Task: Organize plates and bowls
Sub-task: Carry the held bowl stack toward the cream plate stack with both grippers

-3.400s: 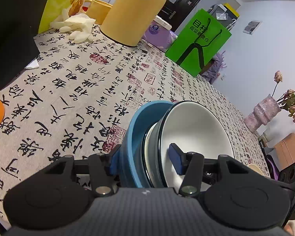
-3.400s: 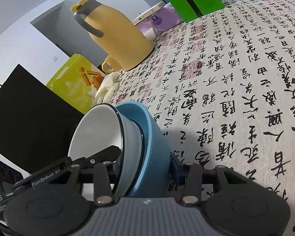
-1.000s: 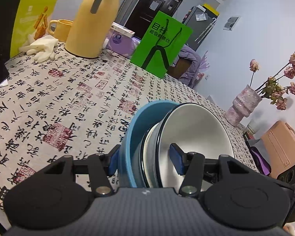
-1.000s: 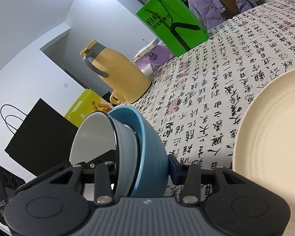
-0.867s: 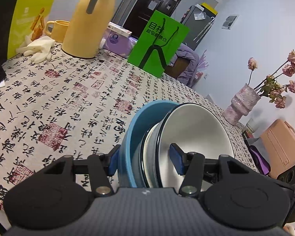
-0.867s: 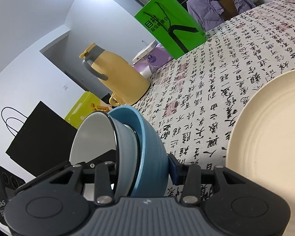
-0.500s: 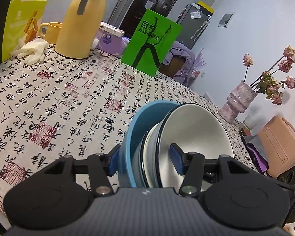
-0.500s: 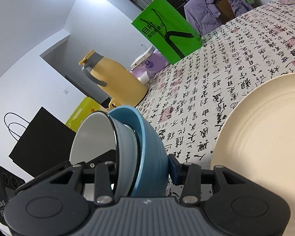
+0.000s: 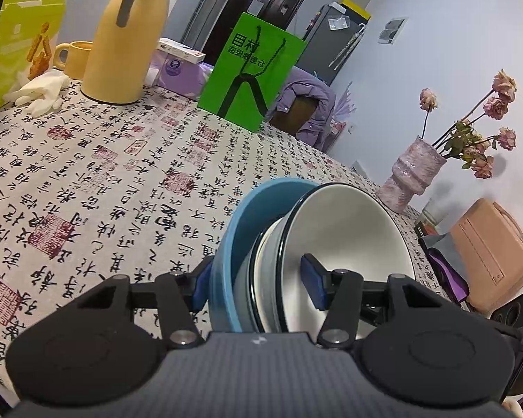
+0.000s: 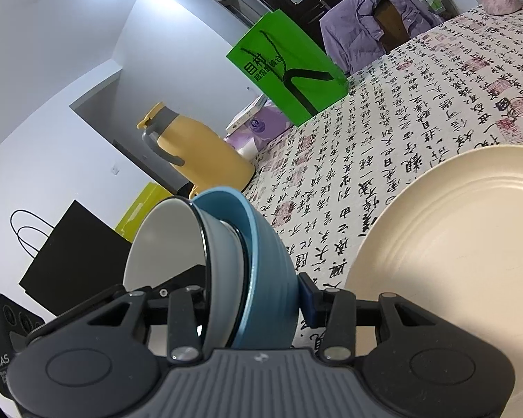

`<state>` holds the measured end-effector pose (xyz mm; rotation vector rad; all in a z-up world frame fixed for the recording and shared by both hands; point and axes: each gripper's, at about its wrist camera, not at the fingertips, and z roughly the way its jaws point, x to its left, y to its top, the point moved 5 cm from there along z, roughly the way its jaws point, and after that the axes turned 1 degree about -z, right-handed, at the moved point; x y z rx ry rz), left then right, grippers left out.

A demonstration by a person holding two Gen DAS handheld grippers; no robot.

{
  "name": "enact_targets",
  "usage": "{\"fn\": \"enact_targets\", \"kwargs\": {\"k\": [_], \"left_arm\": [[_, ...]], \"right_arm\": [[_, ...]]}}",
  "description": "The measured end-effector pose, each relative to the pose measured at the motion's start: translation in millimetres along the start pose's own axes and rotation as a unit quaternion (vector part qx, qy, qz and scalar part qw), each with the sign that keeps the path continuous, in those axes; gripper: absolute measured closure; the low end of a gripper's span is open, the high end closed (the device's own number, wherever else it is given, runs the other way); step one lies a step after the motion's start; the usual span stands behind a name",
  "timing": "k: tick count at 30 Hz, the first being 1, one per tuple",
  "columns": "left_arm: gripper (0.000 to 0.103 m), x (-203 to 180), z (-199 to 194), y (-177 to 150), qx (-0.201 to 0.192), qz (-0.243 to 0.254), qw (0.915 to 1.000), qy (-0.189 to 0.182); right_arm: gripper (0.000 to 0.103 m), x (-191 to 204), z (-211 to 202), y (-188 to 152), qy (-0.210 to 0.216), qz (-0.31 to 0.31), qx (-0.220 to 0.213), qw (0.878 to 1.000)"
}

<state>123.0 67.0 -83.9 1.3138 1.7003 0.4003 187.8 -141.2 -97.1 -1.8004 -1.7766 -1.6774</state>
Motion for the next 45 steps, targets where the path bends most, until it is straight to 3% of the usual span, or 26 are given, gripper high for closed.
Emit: {"fn": "enact_targets", "kwargs": {"k": [45], "left_arm": [[0.050, -87.3, 43.0, -25.2, 0.029, 0.046, 0.9980, -0.031]], "right_arm": [[0.062, -66.8, -61.0, 26.0, -0.031, 0.038, -0.055, 0.997]]}}
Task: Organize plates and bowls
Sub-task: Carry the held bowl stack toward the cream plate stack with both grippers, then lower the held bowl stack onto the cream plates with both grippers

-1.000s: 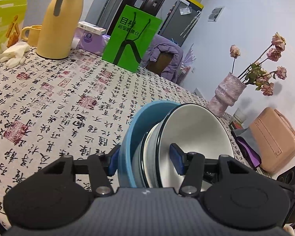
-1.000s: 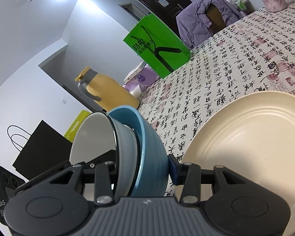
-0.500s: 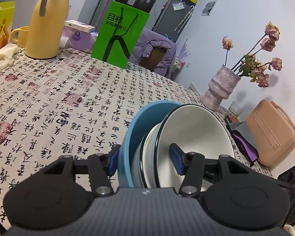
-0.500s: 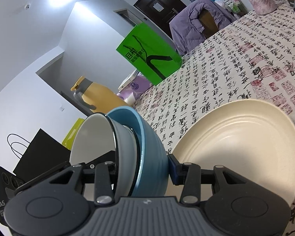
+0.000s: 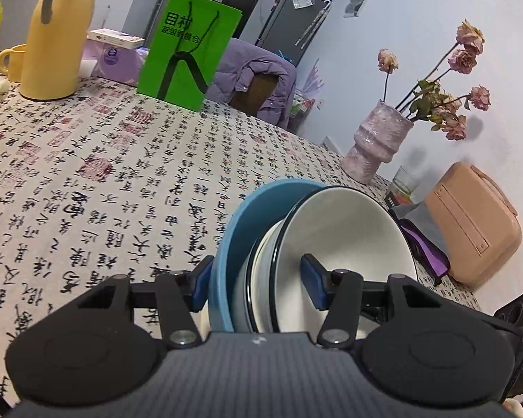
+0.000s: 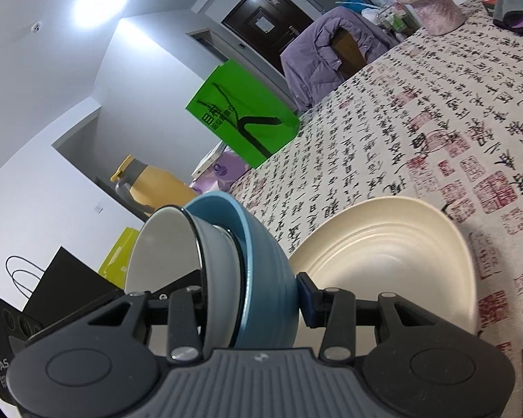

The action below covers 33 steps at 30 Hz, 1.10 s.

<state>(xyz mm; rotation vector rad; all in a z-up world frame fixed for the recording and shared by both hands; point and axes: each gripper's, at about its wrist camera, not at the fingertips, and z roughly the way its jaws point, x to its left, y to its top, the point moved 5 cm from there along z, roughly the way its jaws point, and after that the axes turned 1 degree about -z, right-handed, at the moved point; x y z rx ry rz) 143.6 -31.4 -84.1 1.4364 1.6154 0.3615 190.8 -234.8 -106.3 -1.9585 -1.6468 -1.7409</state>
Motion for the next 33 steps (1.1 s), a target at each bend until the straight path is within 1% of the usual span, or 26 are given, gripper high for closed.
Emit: {"fn": "enact_targets", "kwargs": {"k": [18, 33], "left_arm": [[0.050, -19.9, 27.3, -11.5, 0.038, -0.001, 0.9992, -0.014], [0.050, -19.7, 42.5, -21.3, 0.064, -0.013, 0.9977, -0.020]], "right_arm": [[0.062, -29.7, -13.4, 6.1, -0.033, 0.020, 0.002, 0.999], [0.062, -41.7, -16.0, 3.6, -0.060, 0.026, 0.014, 0.998]]}}
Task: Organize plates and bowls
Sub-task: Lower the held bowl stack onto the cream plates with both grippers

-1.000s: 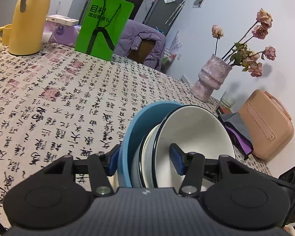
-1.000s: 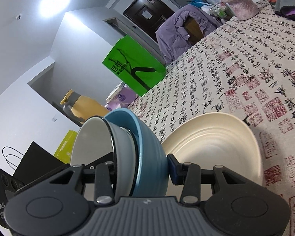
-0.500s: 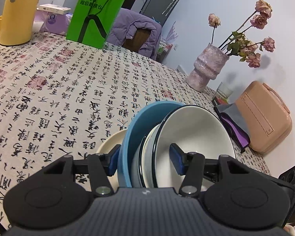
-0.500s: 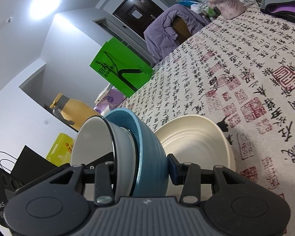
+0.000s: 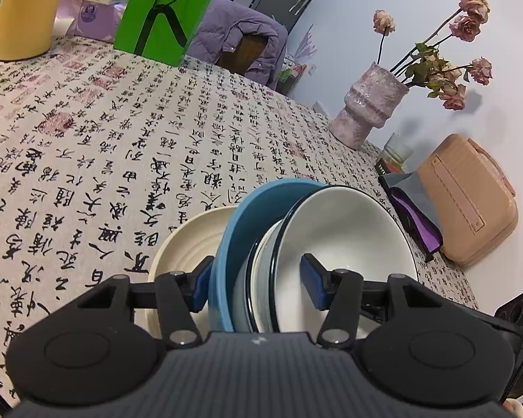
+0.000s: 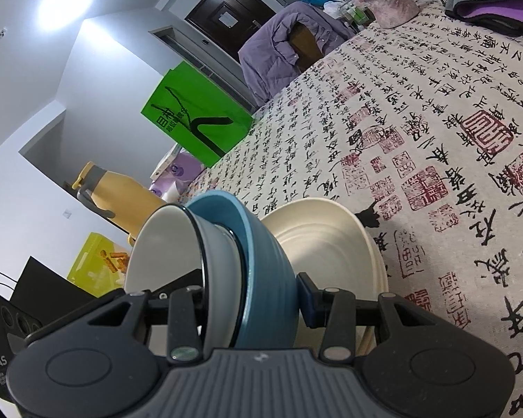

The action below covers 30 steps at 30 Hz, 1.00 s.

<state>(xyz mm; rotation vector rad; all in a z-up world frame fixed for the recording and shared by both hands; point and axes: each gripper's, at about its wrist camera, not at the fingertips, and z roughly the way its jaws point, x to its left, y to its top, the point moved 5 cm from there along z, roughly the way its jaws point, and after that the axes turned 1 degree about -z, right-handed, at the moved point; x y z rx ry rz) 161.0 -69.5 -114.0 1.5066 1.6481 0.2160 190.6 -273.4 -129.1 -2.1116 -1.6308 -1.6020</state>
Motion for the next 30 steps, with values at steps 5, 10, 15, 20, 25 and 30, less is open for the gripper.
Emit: {"fn": "enact_targets", "kwargs": {"k": [5, 10, 15, 20, 25, 30], "left_arm": [[0.050, 1.2, 4.7, -1.3, 0.009, -0.003, 1.0000, 0.000], [0.050, 3.6, 10.4, -2.5, 0.019, -0.010, 0.9998, 0.000], [0.051, 3.6, 11.4, -2.9, 0.019, -0.009, 0.9998, 0.002], [0.054, 5.1, 13.6, -2.3, 0.020, -0.010, 0.9997, 0.007], [0.055, 5.9, 13.6, -2.0, 0.017, -0.008, 0.9998, 0.010], [0.054, 2.4, 5.9, 0.1, -0.004, 0.012, 0.9998, 0.017]], "right_arm": [[0.062, -0.8, 0.7, 0.5, -0.013, -0.006, 0.000, 1.000], [0.062, -0.8, 2.0, 1.6, -0.029, -0.020, 0.000, 0.999], [0.062, -0.3, 3.9, 3.2, -0.036, -0.029, 0.004, 0.999], [0.062, 3.0, 6.9, 4.1, -0.046, -0.048, 0.009, 0.998], [0.062, 3.0, 9.4, 7.4, -0.060, -0.065, 0.010, 0.996], [0.062, 7.0, 7.6, 7.9, -0.066, -0.091, 0.003, 0.994]]}}
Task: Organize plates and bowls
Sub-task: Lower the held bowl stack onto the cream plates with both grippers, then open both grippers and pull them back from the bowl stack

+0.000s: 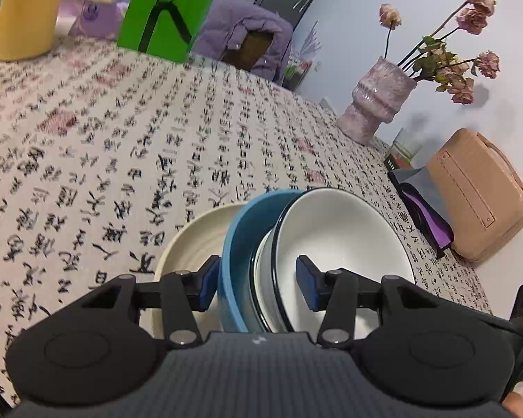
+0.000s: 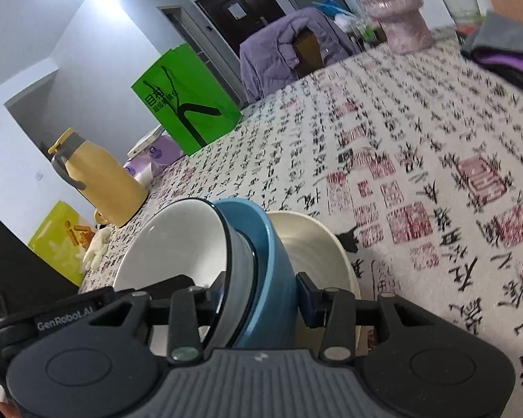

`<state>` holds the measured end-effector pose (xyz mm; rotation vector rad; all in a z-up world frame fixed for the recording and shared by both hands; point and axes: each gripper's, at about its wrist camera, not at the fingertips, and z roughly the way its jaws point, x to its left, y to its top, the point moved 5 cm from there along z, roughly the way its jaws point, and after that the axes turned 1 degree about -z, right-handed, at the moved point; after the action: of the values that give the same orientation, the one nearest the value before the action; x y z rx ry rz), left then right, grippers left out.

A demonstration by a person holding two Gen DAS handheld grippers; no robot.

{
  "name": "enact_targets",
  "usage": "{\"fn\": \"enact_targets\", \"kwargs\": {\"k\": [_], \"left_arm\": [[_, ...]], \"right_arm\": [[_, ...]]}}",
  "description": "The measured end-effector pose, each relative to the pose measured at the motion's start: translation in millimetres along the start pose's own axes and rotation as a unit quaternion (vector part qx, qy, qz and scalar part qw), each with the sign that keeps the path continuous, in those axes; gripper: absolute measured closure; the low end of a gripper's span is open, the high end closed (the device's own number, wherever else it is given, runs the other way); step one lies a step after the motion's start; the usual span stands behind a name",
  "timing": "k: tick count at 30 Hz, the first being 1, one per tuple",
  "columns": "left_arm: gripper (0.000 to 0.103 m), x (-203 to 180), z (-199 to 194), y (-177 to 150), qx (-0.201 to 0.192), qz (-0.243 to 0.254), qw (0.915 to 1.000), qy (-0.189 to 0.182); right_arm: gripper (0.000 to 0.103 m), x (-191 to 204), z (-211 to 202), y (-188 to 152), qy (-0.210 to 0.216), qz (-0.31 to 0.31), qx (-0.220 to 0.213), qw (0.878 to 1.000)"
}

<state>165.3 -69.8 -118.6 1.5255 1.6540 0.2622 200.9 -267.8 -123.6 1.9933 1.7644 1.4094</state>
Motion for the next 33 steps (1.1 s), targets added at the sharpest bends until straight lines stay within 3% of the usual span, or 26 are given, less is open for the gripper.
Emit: {"fn": "enact_targets", "kwargs": {"k": [4, 12, 14, 15, 20, 33], "left_arm": [[0.044, -2.0, -9.2, 0.9, -0.021, 0.013, 0.9996, 0.009], [0.016, -4.8, -36.3, 4.6, -0.084, 0.049, 0.9945, 0.039], [0.001, -2.8, -45.4, 4.1, -0.102, 0.052, 0.9925, 0.044], [0.000, -1.9, -49.4, 4.1, -0.110, 0.053, 0.9915, 0.045], [0.000, -0.5, -75.2, -0.9, -0.161, 0.068, 0.9828, 0.061], [0.000, 2.2, -131.0, -25.4, -0.219, 0.093, 0.9685, 0.072]], "right_arm": [[0.058, 2.7, -8.1, 3.7, 0.001, -0.014, -0.019, 1.000], [0.016, 20.5, -36.4, 6.5, 0.008, -0.079, -0.090, 0.993], [0.003, 25.4, -43.1, 5.8, 0.004, -0.098, -0.107, 0.989], [0.000, 28.1, -46.1, 4.7, -0.002, -0.108, -0.113, 0.988], [0.000, 40.2, -61.4, -4.9, -0.029, -0.153, -0.140, 0.978], [0.000, 63.8, -98.4, -35.5, -0.043, -0.189, -0.184, 0.964]]}}
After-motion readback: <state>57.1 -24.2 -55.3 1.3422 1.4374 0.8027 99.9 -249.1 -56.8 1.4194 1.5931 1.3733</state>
